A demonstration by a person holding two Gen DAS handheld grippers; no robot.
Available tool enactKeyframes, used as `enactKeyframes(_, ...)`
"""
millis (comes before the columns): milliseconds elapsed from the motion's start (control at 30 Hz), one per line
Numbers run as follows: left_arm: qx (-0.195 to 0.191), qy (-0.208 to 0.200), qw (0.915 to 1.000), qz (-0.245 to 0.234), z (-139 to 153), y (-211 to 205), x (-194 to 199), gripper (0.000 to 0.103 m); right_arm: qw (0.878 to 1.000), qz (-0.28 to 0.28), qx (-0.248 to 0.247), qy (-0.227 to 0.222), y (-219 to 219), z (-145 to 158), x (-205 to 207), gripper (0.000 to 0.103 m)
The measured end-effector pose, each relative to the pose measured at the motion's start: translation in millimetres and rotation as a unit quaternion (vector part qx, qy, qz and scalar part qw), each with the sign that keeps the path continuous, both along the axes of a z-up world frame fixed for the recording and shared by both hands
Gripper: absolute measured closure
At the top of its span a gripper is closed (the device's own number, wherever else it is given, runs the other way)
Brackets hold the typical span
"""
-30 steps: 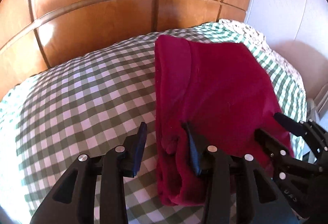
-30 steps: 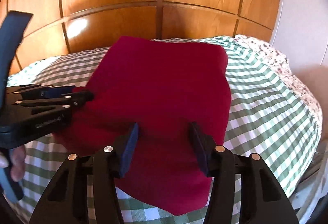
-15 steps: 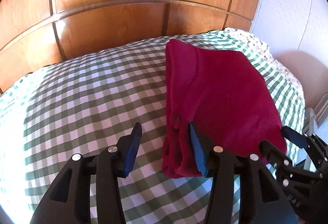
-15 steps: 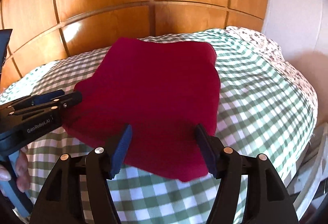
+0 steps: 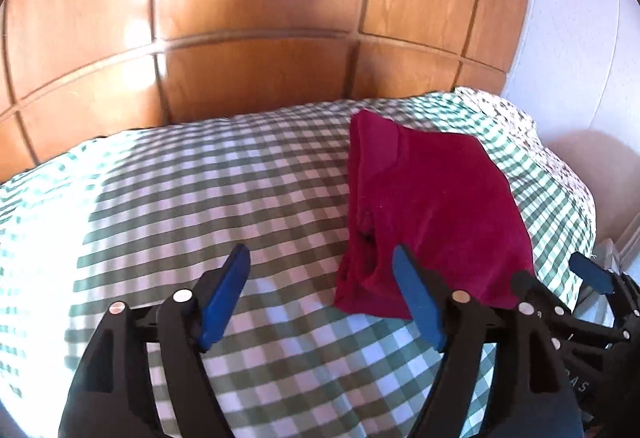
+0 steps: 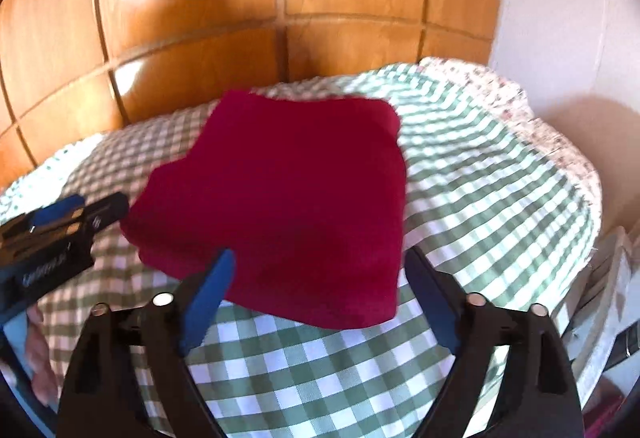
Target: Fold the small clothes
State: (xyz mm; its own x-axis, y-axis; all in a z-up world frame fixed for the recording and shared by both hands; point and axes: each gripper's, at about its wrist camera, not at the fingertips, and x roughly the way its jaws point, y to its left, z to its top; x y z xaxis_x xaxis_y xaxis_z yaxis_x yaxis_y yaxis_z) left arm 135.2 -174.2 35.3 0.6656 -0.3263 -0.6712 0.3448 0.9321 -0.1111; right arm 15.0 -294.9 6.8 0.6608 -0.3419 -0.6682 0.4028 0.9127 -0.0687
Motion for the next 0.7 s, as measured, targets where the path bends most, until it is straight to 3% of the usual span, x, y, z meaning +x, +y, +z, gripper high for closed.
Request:
enactKeyframes(233,0.004,-0.029,0.9993,0.022,18.9,12.2,-22.9,0.012,0.999,-0.028,-0.001,-0.014,12.7,8.9,-15.2,0.01)
enactKeyframes(700,0.018,-0.044,0.9979,0.045,23.6,19.8,-40.6,0.003,0.997,-0.062,-0.004,-0.041,18.4,12.2,-29.1,0.009)
